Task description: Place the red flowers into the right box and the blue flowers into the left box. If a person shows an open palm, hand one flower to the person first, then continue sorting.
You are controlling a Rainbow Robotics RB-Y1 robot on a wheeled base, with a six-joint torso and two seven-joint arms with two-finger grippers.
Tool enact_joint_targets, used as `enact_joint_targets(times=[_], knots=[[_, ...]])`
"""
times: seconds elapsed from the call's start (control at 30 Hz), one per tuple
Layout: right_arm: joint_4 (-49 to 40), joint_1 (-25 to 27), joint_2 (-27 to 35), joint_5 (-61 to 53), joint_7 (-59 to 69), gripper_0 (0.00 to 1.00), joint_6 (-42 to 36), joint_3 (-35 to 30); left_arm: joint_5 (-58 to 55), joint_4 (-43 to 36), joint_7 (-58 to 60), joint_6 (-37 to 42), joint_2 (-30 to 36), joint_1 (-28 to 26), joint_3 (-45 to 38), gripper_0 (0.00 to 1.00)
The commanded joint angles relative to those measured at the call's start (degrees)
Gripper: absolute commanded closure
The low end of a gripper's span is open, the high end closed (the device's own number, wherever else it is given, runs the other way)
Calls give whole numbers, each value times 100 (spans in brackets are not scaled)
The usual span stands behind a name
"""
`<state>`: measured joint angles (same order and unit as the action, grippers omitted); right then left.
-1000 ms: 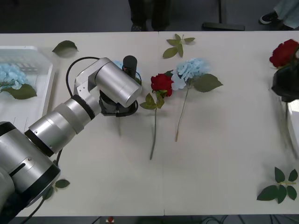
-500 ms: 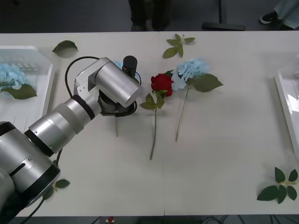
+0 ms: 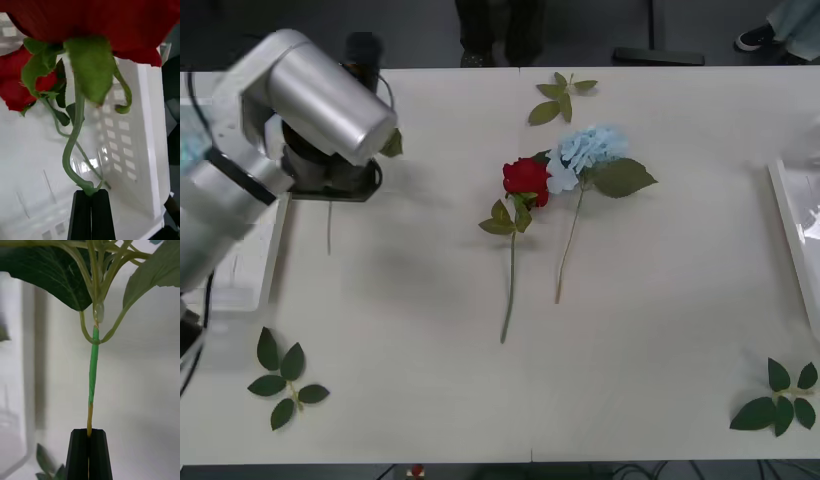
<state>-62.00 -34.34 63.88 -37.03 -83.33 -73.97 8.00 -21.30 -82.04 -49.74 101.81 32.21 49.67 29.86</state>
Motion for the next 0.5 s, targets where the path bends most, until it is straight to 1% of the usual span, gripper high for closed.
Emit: enact_joint_targets(times=[0.03,0.1,0.13,0.2,0.33,0.37,0.43,0.5], knots=[[487,-73,-192,266,-368,100,585,-53,-419,-532,-36,199,1041,105,29,100],[750,-73,-341,433,-404,100,893,-53,-665,-848,-80,155,1674,-54,29,100],[803,-73,-376,477,-412,100,963,-44,-709,-928,-97,120,1824,-106,29,99],[961,-73,-499,697,-430,100,1183,-44,-814,-1200,-141,-29,2386,-361,11,100],[1163,-64,-622,908,-456,100,1438,-53,-832,-1332,-203,-416,2992,-827,-129,100],[1207,-64,-649,908,-456,93,1508,-53,-823,-1323,-220,-592,3159,-994,-182,100],[1234,-73,-666,916,-465,74,1552,-44,-788,-1288,-255,-943,3388,-1302,-253,100],[1243,-64,-658,908,-465,56,1561,-53,-647,-1156,-282,-1251,3458,-1556,-279,99]])
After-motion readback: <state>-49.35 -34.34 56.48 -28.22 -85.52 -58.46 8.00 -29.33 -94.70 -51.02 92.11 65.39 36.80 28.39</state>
